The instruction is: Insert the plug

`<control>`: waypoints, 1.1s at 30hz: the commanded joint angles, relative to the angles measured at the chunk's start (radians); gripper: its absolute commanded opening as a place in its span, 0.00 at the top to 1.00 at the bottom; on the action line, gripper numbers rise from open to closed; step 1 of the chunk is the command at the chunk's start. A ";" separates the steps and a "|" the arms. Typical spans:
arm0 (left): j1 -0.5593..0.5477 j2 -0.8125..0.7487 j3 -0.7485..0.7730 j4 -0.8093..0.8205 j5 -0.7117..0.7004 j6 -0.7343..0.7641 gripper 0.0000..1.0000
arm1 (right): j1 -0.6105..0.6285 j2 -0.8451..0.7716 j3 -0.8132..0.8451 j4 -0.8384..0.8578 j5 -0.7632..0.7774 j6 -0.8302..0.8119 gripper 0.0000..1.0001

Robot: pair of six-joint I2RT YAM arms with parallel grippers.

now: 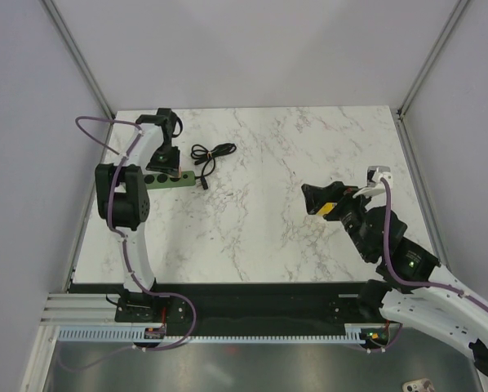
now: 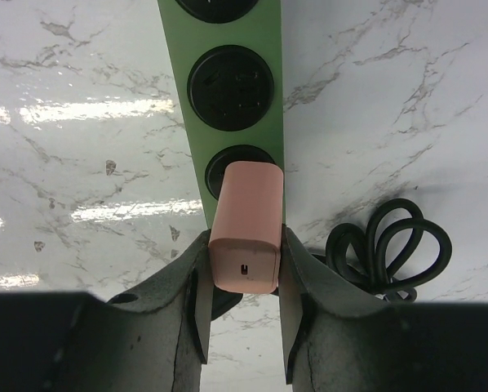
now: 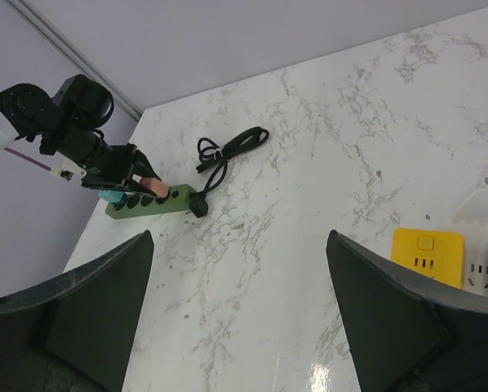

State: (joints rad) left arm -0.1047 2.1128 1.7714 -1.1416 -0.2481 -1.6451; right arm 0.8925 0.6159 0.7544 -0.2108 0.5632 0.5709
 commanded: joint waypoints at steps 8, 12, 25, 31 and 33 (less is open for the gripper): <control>0.016 0.231 0.045 -0.193 0.268 -0.071 0.98 | -0.003 -0.042 0.056 -0.029 0.055 -0.040 0.05; 0.046 0.220 0.031 -0.213 0.221 -0.062 0.98 | -0.003 -0.053 0.046 -0.032 0.064 -0.031 0.05; 0.068 0.220 0.034 -0.182 0.207 -0.018 0.98 | -0.003 -0.056 0.069 -0.050 0.064 -0.013 0.05; 0.065 0.219 0.022 -0.170 0.234 -0.008 0.98 | -0.001 -0.061 0.086 -0.079 0.061 0.004 0.05; 0.066 0.220 0.022 -0.168 0.236 -0.012 0.98 | -0.003 -0.068 0.088 -0.088 0.061 0.009 0.05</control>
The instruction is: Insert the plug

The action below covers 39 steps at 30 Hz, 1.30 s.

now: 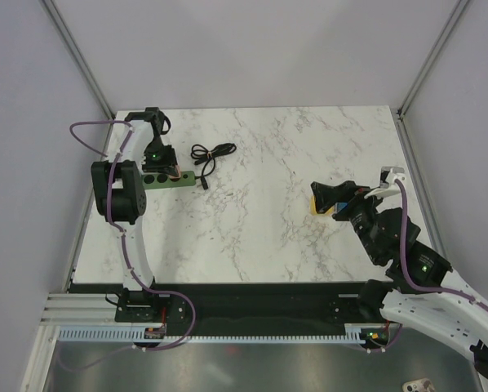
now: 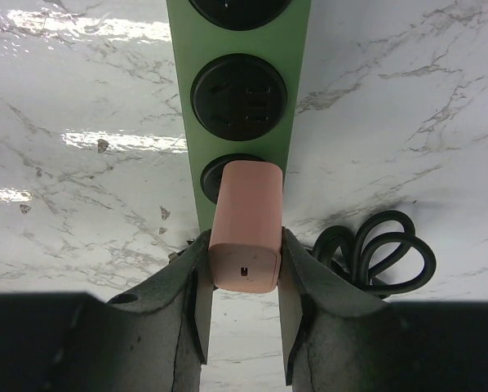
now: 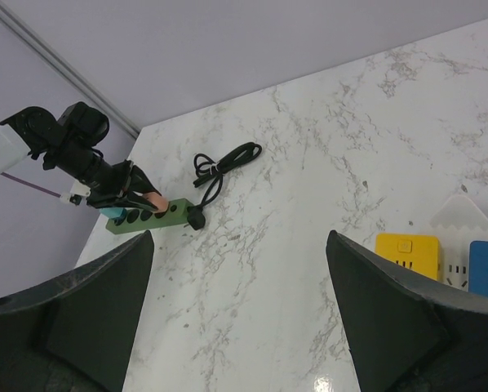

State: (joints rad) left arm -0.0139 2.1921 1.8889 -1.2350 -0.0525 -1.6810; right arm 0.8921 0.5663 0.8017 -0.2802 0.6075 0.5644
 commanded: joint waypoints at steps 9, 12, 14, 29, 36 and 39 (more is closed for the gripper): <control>-0.008 0.141 -0.110 -0.058 0.094 0.029 0.98 | -0.001 -0.045 0.065 -0.048 0.046 -0.001 0.05; -0.008 0.149 -0.093 -0.063 0.106 0.047 0.98 | -0.002 -0.054 0.063 -0.048 0.054 -0.009 0.05; -0.009 0.153 -0.076 -0.082 0.105 0.063 0.98 | -0.002 -0.059 0.067 -0.051 0.054 -0.017 0.05; -0.043 -0.026 0.093 -0.116 -0.003 0.125 0.41 | -0.001 -0.063 0.091 -0.088 0.012 0.018 0.06; -0.063 -0.070 0.159 -0.119 0.002 0.227 0.26 | -0.002 -0.052 0.106 -0.105 0.003 0.008 0.06; -0.077 -0.124 0.161 -0.127 -0.056 0.247 0.25 | -0.002 -0.046 0.119 -0.122 0.005 0.008 0.06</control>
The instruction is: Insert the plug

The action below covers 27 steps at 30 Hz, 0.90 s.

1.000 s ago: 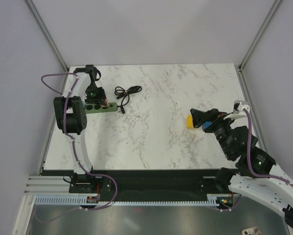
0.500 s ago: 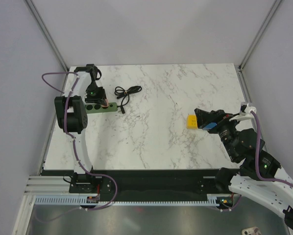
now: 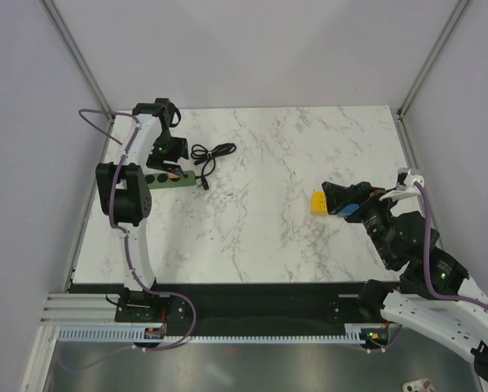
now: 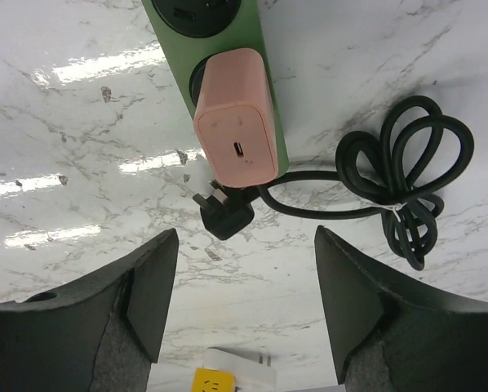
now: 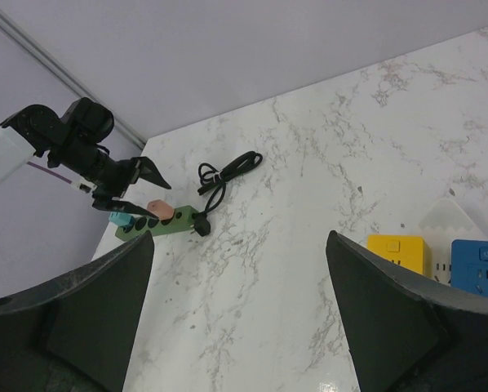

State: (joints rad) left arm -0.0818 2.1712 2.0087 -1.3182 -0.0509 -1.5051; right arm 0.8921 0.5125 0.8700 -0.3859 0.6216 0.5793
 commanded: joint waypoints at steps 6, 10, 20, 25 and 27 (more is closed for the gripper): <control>-0.033 -0.180 0.048 -0.042 -0.182 0.178 0.37 | -0.001 0.007 0.054 -0.025 0.000 0.013 0.05; -0.041 -0.227 0.013 -0.035 -0.315 0.213 0.67 | -0.001 0.029 0.061 -0.018 -0.016 0.004 0.05; -0.032 -0.156 -0.123 0.026 -0.317 0.223 0.98 | -0.002 0.040 0.049 0.001 -0.003 0.001 0.04; -0.009 -0.059 -0.108 0.056 -0.296 0.252 0.98 | -0.002 0.035 0.050 -0.001 0.003 -0.024 0.04; -0.010 -0.066 -0.111 0.051 -0.300 0.252 0.98 | -0.002 0.029 0.052 -0.005 0.010 -0.029 0.04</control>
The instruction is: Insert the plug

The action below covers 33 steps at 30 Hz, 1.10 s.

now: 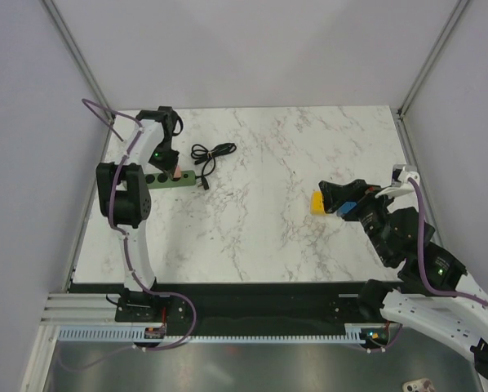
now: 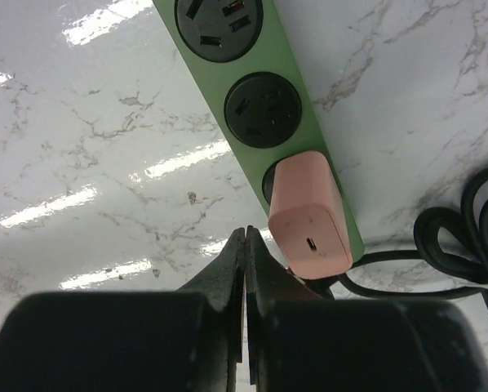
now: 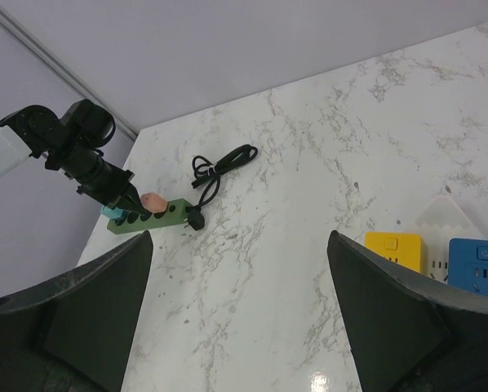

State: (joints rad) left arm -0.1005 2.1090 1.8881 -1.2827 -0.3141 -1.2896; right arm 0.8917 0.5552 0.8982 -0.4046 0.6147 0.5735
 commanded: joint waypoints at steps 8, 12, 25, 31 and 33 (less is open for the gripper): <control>0.008 -0.079 0.055 -0.003 -0.043 0.058 0.98 | 0.000 -0.009 0.021 0.009 -0.007 0.023 0.04; 0.004 -0.109 0.069 0.017 -0.040 0.076 0.98 | -0.002 0.006 0.027 0.001 -0.032 0.048 0.04; 0.007 0.003 -0.041 0.157 0.010 0.102 0.98 | -0.002 0.038 0.027 0.010 -0.017 0.040 0.03; 0.008 -0.049 -0.054 0.143 -0.034 0.090 0.98 | 0.000 0.040 0.039 0.001 -0.016 0.042 0.03; 0.008 -0.073 -0.005 0.125 -0.025 0.108 0.98 | 0.000 0.043 0.051 -0.016 -0.010 0.042 0.03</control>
State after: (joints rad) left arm -0.0933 2.0747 1.8362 -1.1160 -0.3134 -1.2079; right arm 0.8921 0.5938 0.9009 -0.4091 0.5961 0.6201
